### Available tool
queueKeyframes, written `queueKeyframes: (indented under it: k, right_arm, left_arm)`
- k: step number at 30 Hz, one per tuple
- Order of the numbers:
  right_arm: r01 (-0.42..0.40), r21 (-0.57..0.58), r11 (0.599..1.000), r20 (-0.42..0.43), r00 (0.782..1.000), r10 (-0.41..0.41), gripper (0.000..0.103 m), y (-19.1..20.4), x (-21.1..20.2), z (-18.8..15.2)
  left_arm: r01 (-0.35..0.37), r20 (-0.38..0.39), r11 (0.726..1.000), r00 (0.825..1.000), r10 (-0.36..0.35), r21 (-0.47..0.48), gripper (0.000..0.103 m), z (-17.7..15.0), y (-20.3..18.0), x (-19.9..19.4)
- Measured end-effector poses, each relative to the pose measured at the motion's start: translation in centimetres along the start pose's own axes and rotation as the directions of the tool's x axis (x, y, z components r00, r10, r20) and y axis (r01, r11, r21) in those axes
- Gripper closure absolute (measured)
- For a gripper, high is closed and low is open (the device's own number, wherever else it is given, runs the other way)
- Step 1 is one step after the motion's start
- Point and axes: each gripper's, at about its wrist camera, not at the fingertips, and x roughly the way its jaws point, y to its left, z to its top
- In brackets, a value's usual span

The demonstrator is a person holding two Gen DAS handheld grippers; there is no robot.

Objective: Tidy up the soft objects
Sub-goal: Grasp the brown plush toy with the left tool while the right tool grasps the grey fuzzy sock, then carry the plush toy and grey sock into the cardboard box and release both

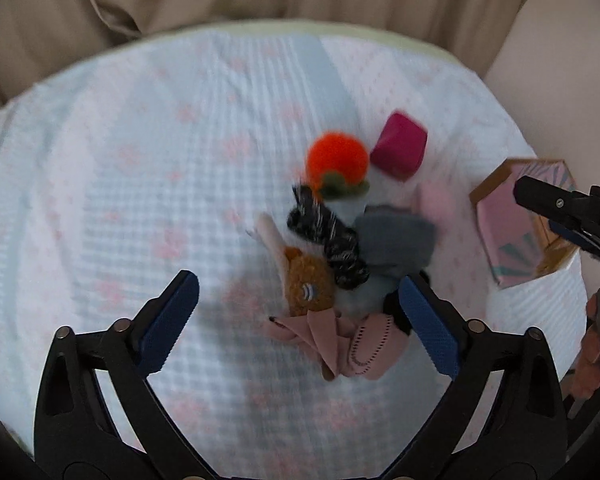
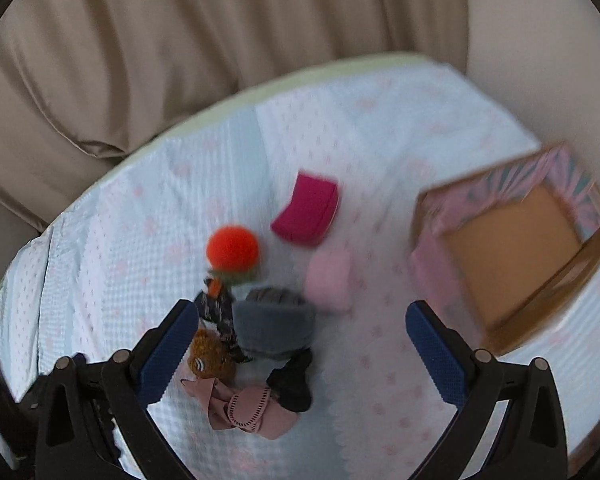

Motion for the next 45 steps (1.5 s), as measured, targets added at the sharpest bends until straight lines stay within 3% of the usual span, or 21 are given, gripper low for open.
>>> queueKeyframes:
  k: [4,10,13,16,19,21,26,29,38,45]
  right_arm:
    - [-0.039,0.040,0.998,-0.063,0.997,0.042,0.000,0.1,5.0,-1.6]
    - [-0.074,0.089,0.993,-0.127,0.988,0.085,0.000,0.1,10.4,-2.9]
    - [-0.093,0.112,0.989,-0.138,0.984,0.108,0.001,0.1,12.3,-3.2]
    - [-0.117,0.140,0.983,-0.156,0.978,0.139,0.008,0.1,13.8,-3.4]
    - [-0.151,0.169,0.974,-0.172,0.968,0.180,0.021,0.0,14.9,-3.5]
    - [-0.167,0.181,0.969,-0.184,0.962,0.200,0.027,0.2,15.5,-3.6]
    - [-0.157,0.169,0.973,-0.172,0.967,0.186,0.047,0.5,15.1,-3.4]
    - [-0.158,0.169,0.973,-0.163,0.969,0.186,0.053,0.4,14.6,-3.4]
    - [-0.185,0.137,0.973,-0.110,0.973,0.201,0.055,2.0,10.7,-2.3]
    - [-0.191,0.043,0.981,-0.036,0.981,0.192,0.055,3.7,3.7,0.4]
  left_arm:
    - [0.046,-0.063,0.999,0.997,-0.046,-0.001,0.014,-0.9,1.0,5.5]
    - [0.098,-0.123,0.995,0.988,-0.097,0.003,0.022,-1.5,1.6,10.4]
    - [0.119,-0.144,0.993,0.983,-0.116,0.010,0.033,-1.6,1.4,12.2]
    - [0.150,-0.176,0.989,0.973,-0.148,-0.004,0.045,-1.7,1.2,13.5]
    - [0.186,-0.187,0.982,0.964,-0.188,-0.028,0.061,-1.8,1.3,14.2]
    - [0.191,-0.193,0.981,0.962,-0.191,-0.021,0.063,-1.8,1.2,14.5]
    - [0.193,-0.187,0.981,0.963,-0.196,-0.033,0.067,-1.6,1.4,13.8]
    - [0.192,-0.166,0.980,0.966,-0.197,-0.045,0.067,-1.3,2.1,12.9]
    - [0.174,-0.095,0.982,0.979,-0.181,-0.078,0.067,0.4,3.0,8.4]
    - [0.159,0.002,0.983,0.987,-0.160,-0.087,0.067,3.3,1.9,1.3]
